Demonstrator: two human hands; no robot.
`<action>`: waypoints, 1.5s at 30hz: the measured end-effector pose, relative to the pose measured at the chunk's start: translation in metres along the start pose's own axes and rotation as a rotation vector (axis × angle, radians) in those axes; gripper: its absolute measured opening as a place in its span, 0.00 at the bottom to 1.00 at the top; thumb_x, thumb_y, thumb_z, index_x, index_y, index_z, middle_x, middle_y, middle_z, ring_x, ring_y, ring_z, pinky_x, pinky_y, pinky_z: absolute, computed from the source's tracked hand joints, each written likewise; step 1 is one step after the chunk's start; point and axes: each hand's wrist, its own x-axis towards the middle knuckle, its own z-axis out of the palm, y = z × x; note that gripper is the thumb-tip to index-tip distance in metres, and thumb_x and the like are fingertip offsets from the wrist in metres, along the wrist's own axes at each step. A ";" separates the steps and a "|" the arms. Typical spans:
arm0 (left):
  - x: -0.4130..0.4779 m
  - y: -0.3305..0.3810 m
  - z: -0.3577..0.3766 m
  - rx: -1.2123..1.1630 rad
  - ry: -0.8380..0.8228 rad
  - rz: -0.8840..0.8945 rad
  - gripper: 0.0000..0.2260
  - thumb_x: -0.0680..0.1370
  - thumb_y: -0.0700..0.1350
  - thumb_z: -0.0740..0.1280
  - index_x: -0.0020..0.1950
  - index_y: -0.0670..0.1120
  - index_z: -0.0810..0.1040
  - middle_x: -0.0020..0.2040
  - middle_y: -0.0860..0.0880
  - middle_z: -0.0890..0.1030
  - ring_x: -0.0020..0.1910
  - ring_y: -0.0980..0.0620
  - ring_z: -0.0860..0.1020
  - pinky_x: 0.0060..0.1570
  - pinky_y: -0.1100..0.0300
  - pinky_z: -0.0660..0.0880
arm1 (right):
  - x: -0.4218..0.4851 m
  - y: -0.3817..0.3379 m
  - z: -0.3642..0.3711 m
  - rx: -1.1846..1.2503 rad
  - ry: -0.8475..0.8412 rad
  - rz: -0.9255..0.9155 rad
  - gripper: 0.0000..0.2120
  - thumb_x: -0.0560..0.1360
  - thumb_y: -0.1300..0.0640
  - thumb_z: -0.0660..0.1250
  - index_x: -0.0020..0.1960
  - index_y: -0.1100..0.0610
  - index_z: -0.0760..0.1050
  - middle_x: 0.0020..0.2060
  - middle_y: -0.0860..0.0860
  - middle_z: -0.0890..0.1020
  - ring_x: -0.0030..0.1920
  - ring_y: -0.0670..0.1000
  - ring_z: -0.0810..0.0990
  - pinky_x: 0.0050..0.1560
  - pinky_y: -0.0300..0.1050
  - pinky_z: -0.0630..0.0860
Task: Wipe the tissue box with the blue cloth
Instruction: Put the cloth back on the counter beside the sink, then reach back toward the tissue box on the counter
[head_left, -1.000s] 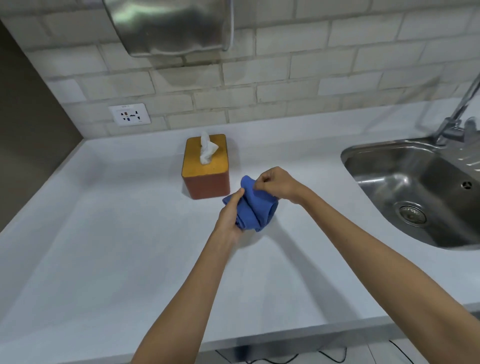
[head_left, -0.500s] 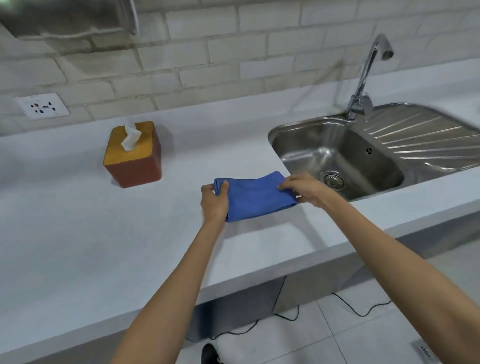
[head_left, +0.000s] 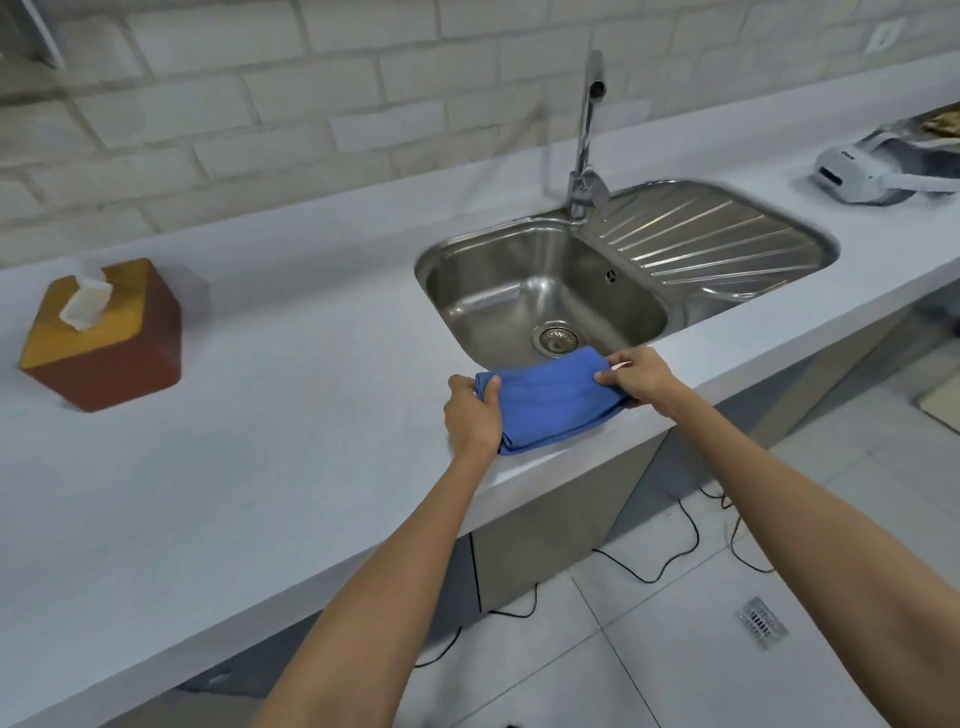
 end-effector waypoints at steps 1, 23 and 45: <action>0.001 0.001 0.005 0.011 -0.008 0.000 0.16 0.80 0.50 0.61 0.58 0.37 0.68 0.54 0.39 0.79 0.52 0.40 0.77 0.50 0.52 0.74 | 0.005 0.004 -0.002 -0.016 0.017 -0.001 0.11 0.72 0.60 0.70 0.54 0.61 0.77 0.45 0.56 0.77 0.46 0.55 0.75 0.31 0.42 0.73; 0.005 -0.007 -0.003 0.199 -0.102 -0.044 0.19 0.79 0.47 0.62 0.68 0.41 0.66 0.64 0.39 0.75 0.59 0.41 0.76 0.61 0.52 0.73 | 0.007 -0.004 0.018 -0.684 0.167 -0.322 0.16 0.77 0.56 0.61 0.63 0.56 0.74 0.61 0.61 0.71 0.62 0.62 0.70 0.62 0.54 0.69; 0.080 -0.034 -0.292 -0.588 0.364 -0.319 0.06 0.82 0.45 0.54 0.54 0.43 0.66 0.36 0.46 0.73 0.32 0.51 0.74 0.33 0.61 0.70 | -0.019 -0.241 0.241 0.060 -0.429 -0.443 0.15 0.76 0.60 0.65 0.59 0.67 0.75 0.45 0.58 0.77 0.34 0.48 0.75 0.22 0.24 0.67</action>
